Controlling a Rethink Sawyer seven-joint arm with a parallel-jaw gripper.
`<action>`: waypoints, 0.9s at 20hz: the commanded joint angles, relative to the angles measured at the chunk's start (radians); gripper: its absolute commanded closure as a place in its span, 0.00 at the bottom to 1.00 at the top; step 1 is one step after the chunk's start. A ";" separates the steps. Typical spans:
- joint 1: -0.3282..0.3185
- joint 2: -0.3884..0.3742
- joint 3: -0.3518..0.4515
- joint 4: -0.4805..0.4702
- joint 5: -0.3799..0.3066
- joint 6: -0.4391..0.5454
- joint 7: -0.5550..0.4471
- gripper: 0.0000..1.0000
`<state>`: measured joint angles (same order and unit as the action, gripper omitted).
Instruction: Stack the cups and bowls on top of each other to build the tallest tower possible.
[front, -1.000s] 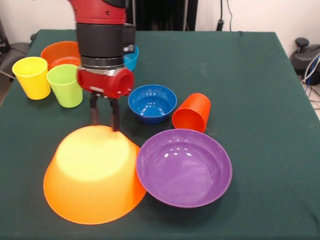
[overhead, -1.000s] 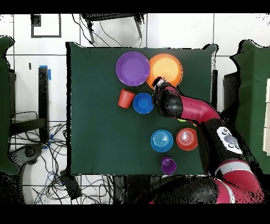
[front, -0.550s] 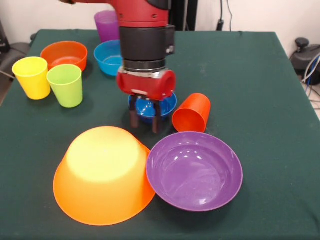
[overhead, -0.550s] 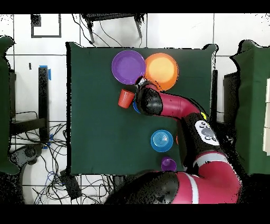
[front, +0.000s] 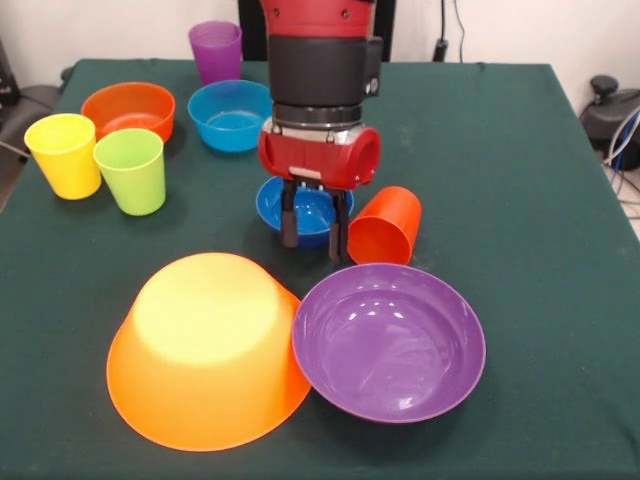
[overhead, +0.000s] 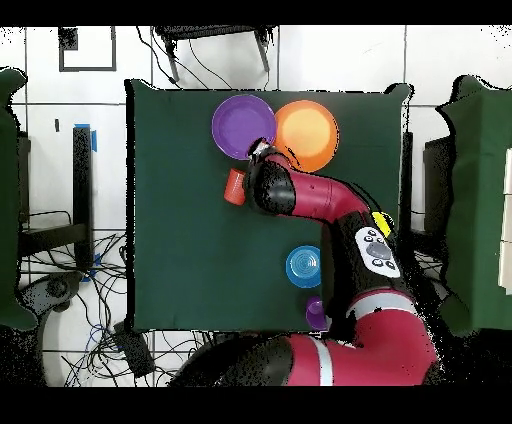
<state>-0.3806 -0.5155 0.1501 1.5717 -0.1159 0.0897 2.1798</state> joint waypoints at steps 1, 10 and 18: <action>0.074 -0.042 -0.069 -0.089 0.085 0.120 0.147 0.00; 0.089 0.038 -0.062 -0.118 0.157 0.075 0.128 0.00; 0.098 0.096 -0.053 -0.082 0.192 -0.005 0.144 0.00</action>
<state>-0.3033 -0.5102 0.0618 1.4849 0.0511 0.0900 2.1798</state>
